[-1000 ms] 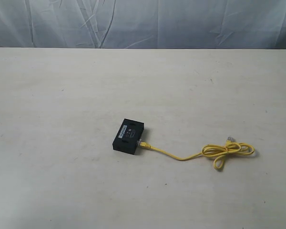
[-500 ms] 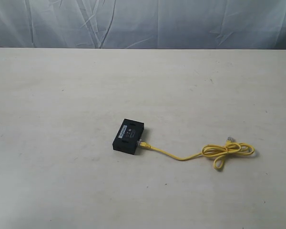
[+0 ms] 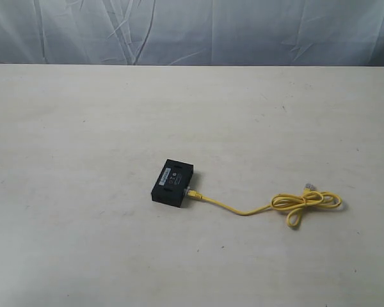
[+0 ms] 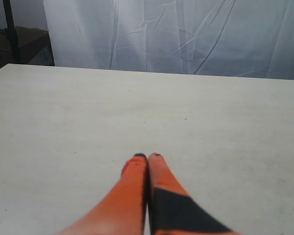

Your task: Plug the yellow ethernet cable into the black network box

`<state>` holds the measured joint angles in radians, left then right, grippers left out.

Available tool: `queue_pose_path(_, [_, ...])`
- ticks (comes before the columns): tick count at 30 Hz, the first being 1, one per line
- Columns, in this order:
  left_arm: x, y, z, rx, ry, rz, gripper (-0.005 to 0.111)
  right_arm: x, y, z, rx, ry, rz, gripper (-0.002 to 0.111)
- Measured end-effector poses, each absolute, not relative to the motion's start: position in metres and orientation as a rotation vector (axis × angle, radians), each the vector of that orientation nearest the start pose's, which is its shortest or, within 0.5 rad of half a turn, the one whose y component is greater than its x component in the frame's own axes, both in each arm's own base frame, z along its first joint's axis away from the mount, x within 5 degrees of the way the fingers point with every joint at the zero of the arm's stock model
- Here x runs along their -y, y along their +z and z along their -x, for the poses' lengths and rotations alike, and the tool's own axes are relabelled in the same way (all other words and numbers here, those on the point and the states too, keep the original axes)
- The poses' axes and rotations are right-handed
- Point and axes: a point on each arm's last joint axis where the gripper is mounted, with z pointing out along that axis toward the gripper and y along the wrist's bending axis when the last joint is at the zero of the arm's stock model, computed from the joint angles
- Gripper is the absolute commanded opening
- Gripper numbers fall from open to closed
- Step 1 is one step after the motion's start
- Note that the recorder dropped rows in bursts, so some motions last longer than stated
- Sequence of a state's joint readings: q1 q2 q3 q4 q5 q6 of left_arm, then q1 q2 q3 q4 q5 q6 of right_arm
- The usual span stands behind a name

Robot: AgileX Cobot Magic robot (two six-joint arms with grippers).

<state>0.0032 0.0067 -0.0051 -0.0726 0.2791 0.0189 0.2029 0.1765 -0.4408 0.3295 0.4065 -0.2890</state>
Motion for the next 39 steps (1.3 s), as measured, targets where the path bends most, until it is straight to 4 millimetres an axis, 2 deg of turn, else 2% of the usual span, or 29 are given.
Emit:
queue_pose_path(18, [0.0016, 0.1893, -0.0551, -1.764, -0.051, 0.032, 0.0, -0.0202, 0.3141, -0.0437, -1.594, 0.255, 0.255, 0.0])
queue_pose_path(28, [0.0016, 0.1893, -0.0551, -1.764, -0.051, 0.032, 0.0, -0.0148, 0.3129, -0.0453, -1.624, 0.278, 0.131, 0.0])
queue_pose_path(39, [0.0016, 0.1893, -0.0551, -1.763, -0.05, 0.032, 0.0, -0.0132, 0.3126, -0.0445, -1.624, 0.268, 0.118, 0.0])
